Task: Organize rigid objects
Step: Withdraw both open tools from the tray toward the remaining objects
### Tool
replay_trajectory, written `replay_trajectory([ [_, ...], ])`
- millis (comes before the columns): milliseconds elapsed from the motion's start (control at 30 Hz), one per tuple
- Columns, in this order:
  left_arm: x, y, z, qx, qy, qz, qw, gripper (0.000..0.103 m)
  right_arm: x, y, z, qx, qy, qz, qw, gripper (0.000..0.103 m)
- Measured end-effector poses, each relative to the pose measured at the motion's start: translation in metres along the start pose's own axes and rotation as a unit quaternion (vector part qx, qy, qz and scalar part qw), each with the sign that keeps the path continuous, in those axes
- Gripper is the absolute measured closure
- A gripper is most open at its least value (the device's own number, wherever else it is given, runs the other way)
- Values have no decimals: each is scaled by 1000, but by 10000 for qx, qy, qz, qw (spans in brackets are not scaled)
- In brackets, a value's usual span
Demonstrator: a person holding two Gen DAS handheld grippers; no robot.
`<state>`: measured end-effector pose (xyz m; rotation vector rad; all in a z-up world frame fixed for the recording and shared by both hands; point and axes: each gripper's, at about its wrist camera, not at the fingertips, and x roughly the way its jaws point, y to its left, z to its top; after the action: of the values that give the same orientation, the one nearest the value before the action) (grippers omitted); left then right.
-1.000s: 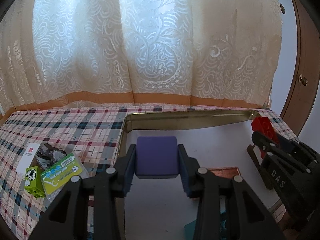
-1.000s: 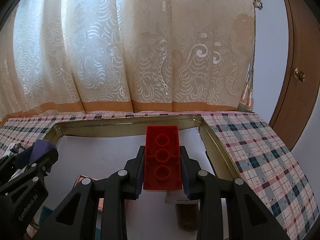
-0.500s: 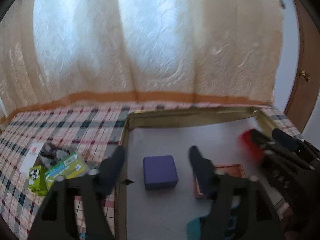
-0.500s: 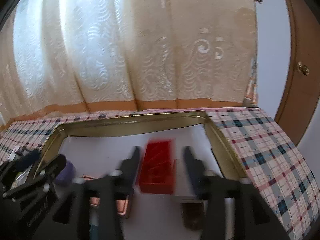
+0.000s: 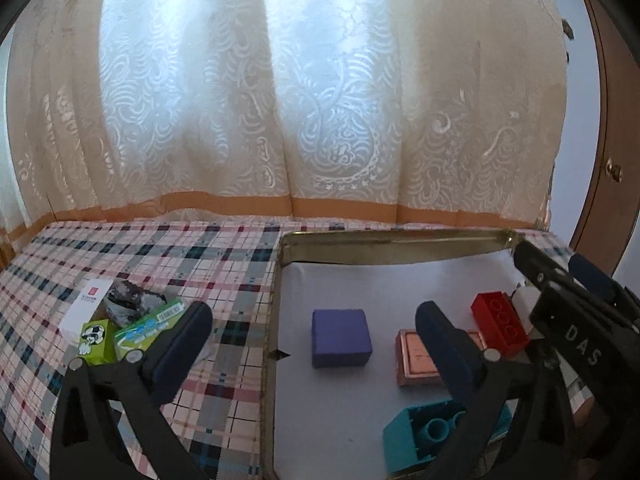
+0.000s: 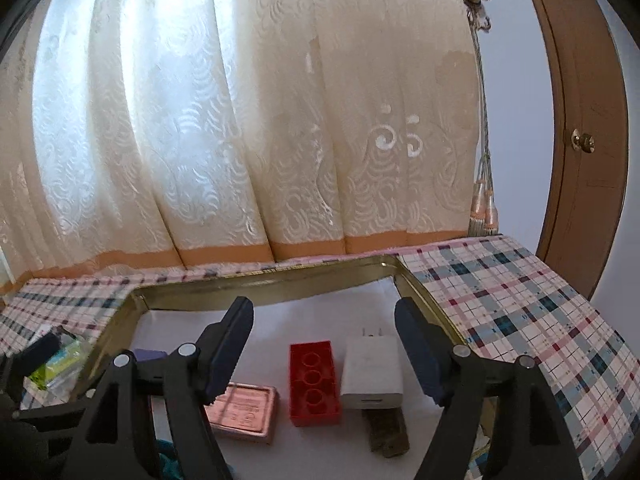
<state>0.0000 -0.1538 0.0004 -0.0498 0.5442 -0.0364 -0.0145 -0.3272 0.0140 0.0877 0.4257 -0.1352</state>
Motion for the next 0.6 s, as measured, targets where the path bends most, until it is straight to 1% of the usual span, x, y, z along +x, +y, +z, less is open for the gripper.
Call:
replay_trajectory([
  [67,-8,7,-2,-141,-196,-50,9997,0,-10,3,1,23,-272,-5,9996,28],
  [133,-15,12,-2,-173,-410,15,9990,0,-21,5,2,9,-611,-38,9981,27],
  [167,-18,15,-1,-126,-528,125,9984,0,-27,6,2,-11,-806,-51,9967,26],
  [200,-20,16,-1,-58,-607,237,9979,0,-30,7,2,-33,-944,-67,9955,22],
  [267,-24,21,-1,95,-720,434,9964,0,-37,9,2,-97,-1184,-137,9928,21],
  [433,-33,38,-3,147,-851,661,9941,0,-44,17,1,-304,-1480,-197,9883,21],
  [600,-38,55,-5,81,-889,703,9935,0,-49,25,-2,-406,-1584,-189,9864,21],
])
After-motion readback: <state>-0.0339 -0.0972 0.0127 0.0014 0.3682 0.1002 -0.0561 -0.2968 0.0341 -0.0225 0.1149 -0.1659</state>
